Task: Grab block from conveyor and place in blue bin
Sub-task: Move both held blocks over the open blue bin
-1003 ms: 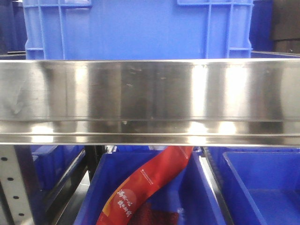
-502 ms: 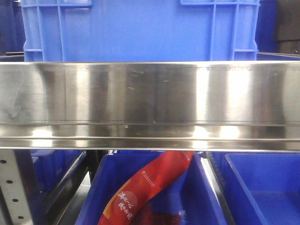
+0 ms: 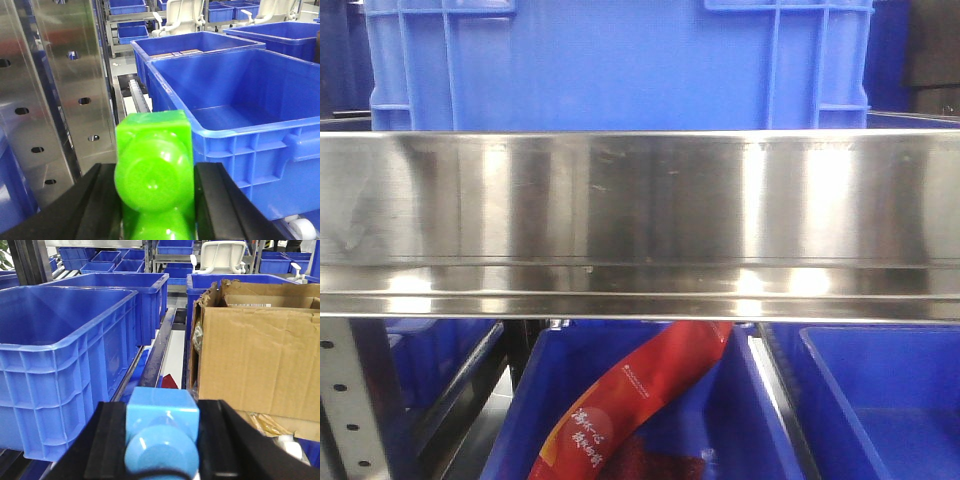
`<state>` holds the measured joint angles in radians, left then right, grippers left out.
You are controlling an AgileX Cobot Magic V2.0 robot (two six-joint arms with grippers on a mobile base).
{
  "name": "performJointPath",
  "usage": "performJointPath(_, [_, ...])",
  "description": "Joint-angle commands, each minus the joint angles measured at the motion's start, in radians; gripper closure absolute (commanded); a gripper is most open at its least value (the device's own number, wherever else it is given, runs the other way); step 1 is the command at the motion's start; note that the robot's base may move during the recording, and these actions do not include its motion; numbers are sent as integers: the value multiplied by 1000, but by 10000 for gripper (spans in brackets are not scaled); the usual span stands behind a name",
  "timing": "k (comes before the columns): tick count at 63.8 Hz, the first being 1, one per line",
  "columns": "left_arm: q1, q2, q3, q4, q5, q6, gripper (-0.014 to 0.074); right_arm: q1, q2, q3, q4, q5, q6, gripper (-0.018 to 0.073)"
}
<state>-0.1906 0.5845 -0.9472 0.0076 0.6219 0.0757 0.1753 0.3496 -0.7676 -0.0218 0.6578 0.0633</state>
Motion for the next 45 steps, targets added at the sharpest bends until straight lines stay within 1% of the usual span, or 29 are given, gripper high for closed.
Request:
performJointPath(1, [-6,-4,-1,-2,-21,-7,707,-3,-2,0,-7,-52,-1,713])
performJointPath(13, [-6,-4,-1,-2,-21,-7,707,-3,-2,0,-4,-83,-1,713])
performJointPath(22, [-6,-4,-1,-2,-21,-7,707,-3,-2,0,8,-79,-1,713])
performJointPath(33, [-10,8,-6,-8,-41,-7,707,7,57,-38,8,-76,-1,713])
performJointPath(37, [-36,28,-21,-8,-41,-7,707,32,99,-85,8,-80,-5,713])
performJointPath(42, [-98,69,-49,-8,-39,-7,707,91,184,-163,8,-82,-63,713])
performJointPath(45, [-139,105,-77,1,-38,-7,707,124,236,-221,8,-82,-71,713])
